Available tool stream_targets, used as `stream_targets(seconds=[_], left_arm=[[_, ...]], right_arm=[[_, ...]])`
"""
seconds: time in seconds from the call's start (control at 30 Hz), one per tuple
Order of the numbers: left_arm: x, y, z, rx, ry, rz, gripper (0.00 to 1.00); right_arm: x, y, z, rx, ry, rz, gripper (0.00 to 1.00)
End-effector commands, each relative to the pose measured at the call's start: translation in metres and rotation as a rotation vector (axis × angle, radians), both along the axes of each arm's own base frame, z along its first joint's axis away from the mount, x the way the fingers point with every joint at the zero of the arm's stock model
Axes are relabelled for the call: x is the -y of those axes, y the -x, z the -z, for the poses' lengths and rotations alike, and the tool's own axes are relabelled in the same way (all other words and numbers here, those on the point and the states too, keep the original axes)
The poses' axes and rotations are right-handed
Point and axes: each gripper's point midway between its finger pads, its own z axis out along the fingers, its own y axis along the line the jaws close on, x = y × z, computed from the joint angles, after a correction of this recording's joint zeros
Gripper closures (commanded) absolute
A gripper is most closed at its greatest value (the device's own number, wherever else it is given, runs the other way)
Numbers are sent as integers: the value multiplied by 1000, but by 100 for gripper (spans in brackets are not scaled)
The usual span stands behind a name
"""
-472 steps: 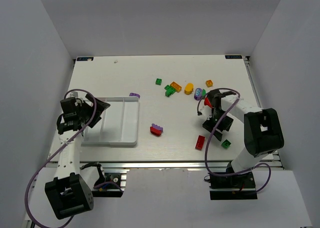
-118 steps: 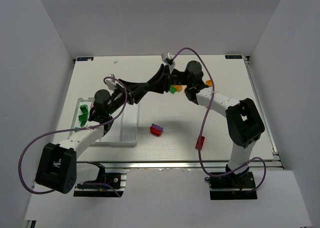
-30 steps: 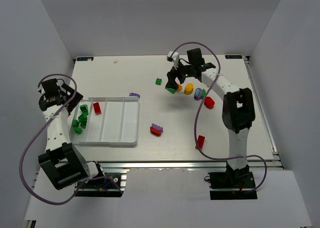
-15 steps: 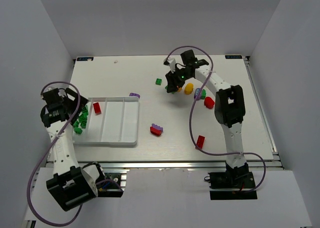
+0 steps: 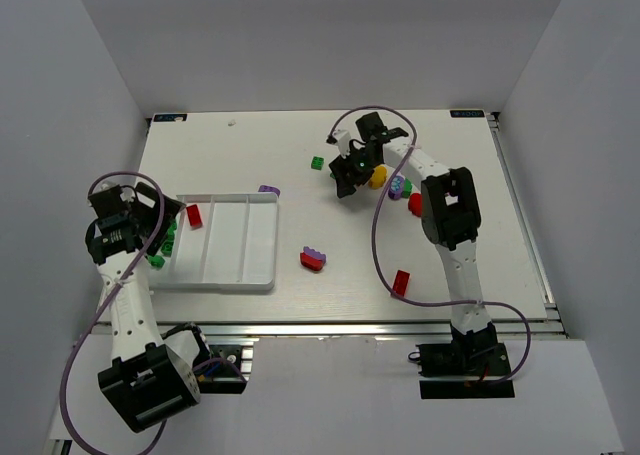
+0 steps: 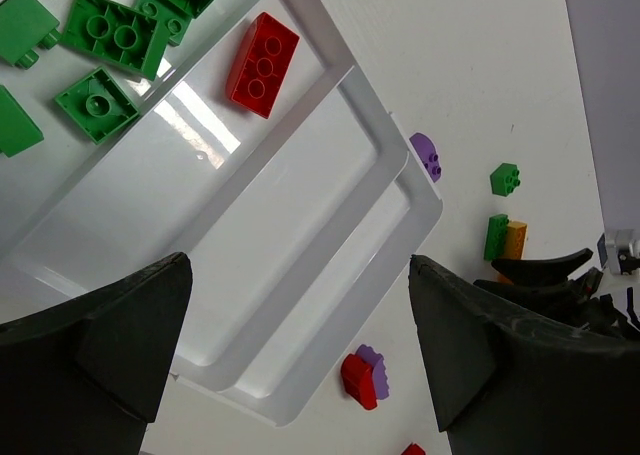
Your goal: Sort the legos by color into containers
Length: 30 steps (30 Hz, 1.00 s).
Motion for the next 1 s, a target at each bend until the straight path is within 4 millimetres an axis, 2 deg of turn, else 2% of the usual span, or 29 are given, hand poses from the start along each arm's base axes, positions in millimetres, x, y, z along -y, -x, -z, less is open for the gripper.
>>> stream_targets(seconds=[0.0, 0.17, 0.33, 0.47, 0.6, 0.77, 0.83, 0.97], left_arm=[[1, 1, -8, 37, -3, 1, 2], [0, 0, -9, 37, -4, 0, 2], [0, -2, -8, 40, -3, 1, 2], [1, -2, -8, 37, 2, 2, 2], [2, -2, -9, 38, 7, 4, 2], [5, -4, -14, 59, 26, 7, 2], [6, -5, -19, 77, 34, 5, 2], [14, -12, -27, 125, 77, 31, 2]], right_arm=[[2, -23, -11, 85, 21, 43, 28], [7, -37, -15, 155, 50, 74, 24], [11, -46, -10, 185, 80, 82, 20], [7, -53, -3, 201, 72, 73, 17], [-4, -62, -5, 227, 36, 48, 17], [-7, -64, 5, 248, 48, 28, 23], [-6, -64, 9, 253, 65, 23, 29], [3, -58, 20, 254, 108, 0, 50]])
